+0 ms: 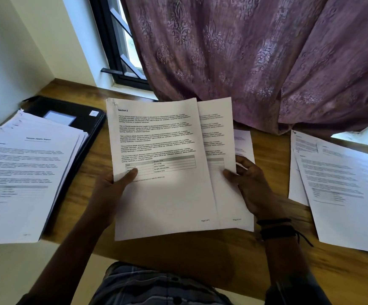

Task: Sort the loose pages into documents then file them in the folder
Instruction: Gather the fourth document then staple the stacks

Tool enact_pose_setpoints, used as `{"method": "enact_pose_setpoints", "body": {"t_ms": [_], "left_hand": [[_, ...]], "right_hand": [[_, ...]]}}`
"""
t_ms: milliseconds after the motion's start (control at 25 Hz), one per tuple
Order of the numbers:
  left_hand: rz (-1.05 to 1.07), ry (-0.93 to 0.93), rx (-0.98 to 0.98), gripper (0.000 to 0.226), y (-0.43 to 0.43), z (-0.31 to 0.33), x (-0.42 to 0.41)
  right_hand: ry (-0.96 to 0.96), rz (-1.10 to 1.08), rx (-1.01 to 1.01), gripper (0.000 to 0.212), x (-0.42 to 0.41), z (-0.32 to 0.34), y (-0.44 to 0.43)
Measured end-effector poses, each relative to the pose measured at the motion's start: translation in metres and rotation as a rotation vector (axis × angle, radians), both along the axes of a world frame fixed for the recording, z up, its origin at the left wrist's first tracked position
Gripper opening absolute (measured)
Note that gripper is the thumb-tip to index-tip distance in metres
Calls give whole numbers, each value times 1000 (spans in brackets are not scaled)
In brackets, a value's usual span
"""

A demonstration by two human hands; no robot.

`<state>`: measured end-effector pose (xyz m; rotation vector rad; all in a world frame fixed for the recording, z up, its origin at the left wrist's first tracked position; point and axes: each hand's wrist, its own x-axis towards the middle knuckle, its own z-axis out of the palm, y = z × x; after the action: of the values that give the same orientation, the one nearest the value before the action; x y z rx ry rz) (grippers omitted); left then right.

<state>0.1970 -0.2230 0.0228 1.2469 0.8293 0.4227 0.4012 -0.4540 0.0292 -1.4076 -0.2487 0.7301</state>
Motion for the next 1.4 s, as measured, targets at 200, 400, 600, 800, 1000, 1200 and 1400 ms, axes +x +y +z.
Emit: {"method": "enact_pose_setpoints", "body": {"t_ms": [200,400,600,800,1000,1200,1400], "left_hand": [[-18,-17,31,16,-6,6,7],[-29,-122,225,27,-20,14,25],[-70,-302,417,27,-17,28,31],[-98,-263,394,33,-11,17,33],[-51,-216,401,25,-5,15,32],[-14,-195,339,23,0,22,22],[35,-161,265,17,2,16,14]], "right_hand": [[9,132,70,38,-17,15,11],[-188,131,-92,51,-34,23,25],[-571,23,-120,31,-41,19,26],[-614,26,-152,41,-41,2,29],[-417,-18,-223,54,-26,-20,20],[-536,-178,-911,85,17,-68,-13],[-562,-83,-1051,98,18,-67,-11]]}}
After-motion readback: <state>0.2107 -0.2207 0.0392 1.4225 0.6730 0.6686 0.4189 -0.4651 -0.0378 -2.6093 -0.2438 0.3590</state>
